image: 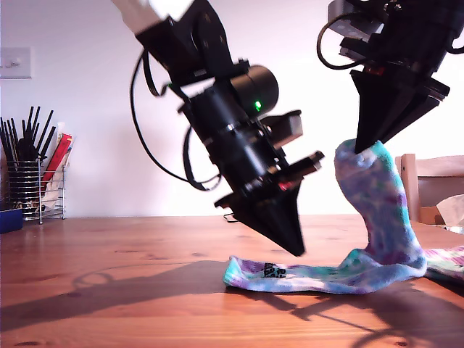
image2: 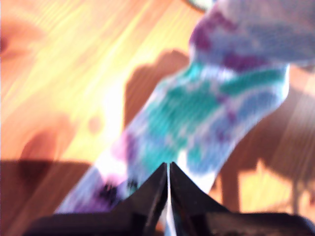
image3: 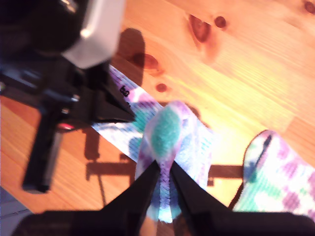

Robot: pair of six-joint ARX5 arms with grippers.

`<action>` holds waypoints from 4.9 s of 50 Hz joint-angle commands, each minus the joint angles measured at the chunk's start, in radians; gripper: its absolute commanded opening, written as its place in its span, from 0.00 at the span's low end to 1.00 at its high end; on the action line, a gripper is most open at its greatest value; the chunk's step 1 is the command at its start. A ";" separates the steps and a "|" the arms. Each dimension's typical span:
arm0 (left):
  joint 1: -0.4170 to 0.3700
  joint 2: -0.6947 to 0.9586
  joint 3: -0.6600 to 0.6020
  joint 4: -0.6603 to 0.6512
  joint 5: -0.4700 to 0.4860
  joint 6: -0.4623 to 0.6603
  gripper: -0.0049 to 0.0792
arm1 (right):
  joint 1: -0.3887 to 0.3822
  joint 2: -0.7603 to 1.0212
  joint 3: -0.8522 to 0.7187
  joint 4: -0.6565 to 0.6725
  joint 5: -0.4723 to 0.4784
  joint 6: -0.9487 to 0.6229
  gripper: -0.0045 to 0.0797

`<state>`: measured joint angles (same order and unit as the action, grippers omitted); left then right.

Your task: Fold the socks in front of you. After folding them, place them to the right side.

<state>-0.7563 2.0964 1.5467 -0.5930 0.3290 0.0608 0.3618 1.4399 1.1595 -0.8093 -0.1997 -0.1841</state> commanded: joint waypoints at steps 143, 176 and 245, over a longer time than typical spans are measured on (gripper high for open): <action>0.051 -0.016 -0.151 0.089 0.067 -0.035 0.05 | 0.186 0.174 0.020 0.184 -0.195 0.055 0.04; 0.154 -0.096 -0.151 0.027 0.232 -0.026 0.05 | 0.186 0.174 0.020 0.169 -0.217 0.048 0.04; 0.331 -0.253 -0.151 -0.124 0.233 0.045 0.05 | 0.210 0.414 0.020 0.425 -0.221 0.040 0.18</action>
<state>-0.4309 1.8576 1.4151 -0.7143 0.5568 0.0975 0.5610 1.8561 1.1744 -0.4129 -0.4133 -0.1539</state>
